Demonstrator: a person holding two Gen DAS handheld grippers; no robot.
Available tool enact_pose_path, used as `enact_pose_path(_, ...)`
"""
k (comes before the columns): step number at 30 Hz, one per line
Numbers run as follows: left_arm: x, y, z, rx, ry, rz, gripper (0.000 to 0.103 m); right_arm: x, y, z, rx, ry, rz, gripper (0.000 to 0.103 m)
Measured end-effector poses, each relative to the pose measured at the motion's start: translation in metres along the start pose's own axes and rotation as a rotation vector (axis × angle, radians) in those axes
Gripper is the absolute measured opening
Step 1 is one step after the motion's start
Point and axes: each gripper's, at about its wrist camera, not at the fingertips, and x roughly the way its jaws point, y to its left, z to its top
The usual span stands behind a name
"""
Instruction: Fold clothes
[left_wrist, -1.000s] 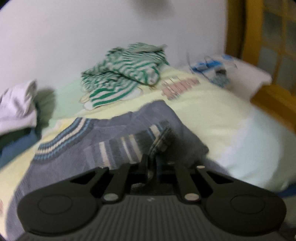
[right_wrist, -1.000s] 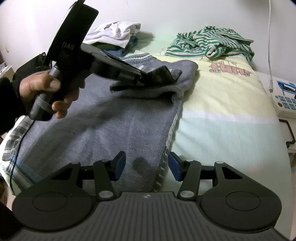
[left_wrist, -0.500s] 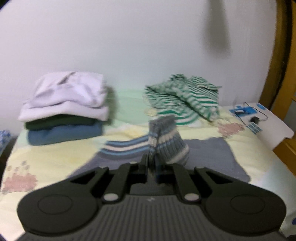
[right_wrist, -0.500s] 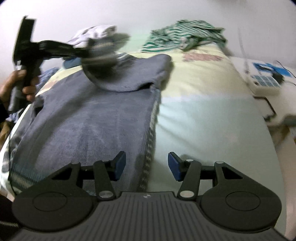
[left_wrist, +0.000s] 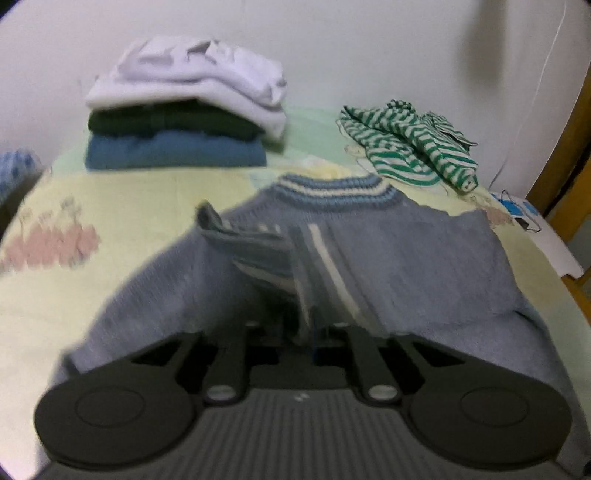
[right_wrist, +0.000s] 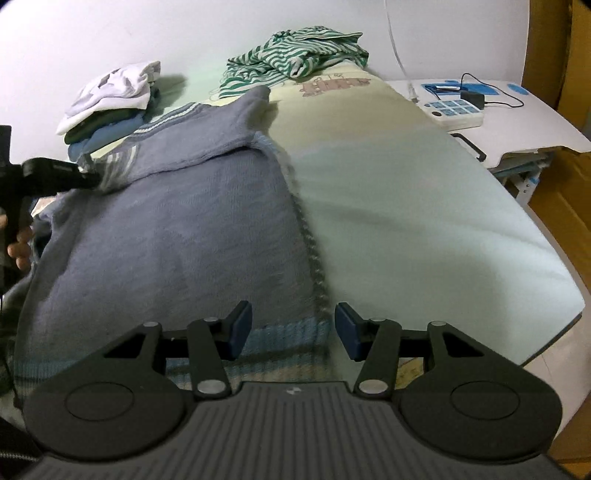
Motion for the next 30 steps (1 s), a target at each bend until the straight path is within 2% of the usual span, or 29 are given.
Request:
enact_pose_path(2,0.001,-0.002,-0.005,0.001,-0.006,0.001,0.055,0.001,0.005,0.0,-0.025,0.002,-0.003,0.054)
enact_pose_path(5,0.004,0.002,-0.009,-0.066,-0.019,0.002,0.063,0.003,0.011,0.001,-0.064,0.006,-0.014,0.054)
enact_pose_path(9,-0.003,0.009,-0.013,-0.163,-0.033,0.043,0.063,0.001,0.015,0.0,-0.098,0.009,-0.026,0.054)
enact_pose_path(14,-0.017,-0.001,-0.034,-0.149,-0.058,0.054,0.067,0.002,0.016,-0.002,-0.135,0.016,-0.018,0.054)
enact_pose_path(20,-0.001,-0.002,-0.023,-0.199,-0.106,0.07,0.067,0.006,0.022,0.001,-0.172,0.029,0.006,0.054)
enact_pose_path(22,0.004,0.001,-0.016,-0.24,-0.109,0.053,0.071,0.005,0.023,0.001,-0.182,0.029,0.01,0.054)
enact_pose_path(24,0.01,0.006,-0.009,-0.3,-0.111,0.015,0.082,0.004,0.023,0.001,-0.185,0.029,0.01,0.055)
enact_pose_path(26,0.016,0.009,-0.004,-0.344,-0.112,-0.025,0.084,0.004,0.023,0.0,-0.183,0.03,0.006,0.055)
enact_pose_path(28,0.02,0.011,-0.001,-0.364,-0.109,-0.056,0.092,0.003,0.023,-0.001,-0.177,0.032,0.001,0.055)
enact_pose_path(30,0.022,0.009,0.002,-0.352,-0.099,-0.061,0.095,0.003,0.023,-0.003,-0.171,0.033,-0.003,0.055)
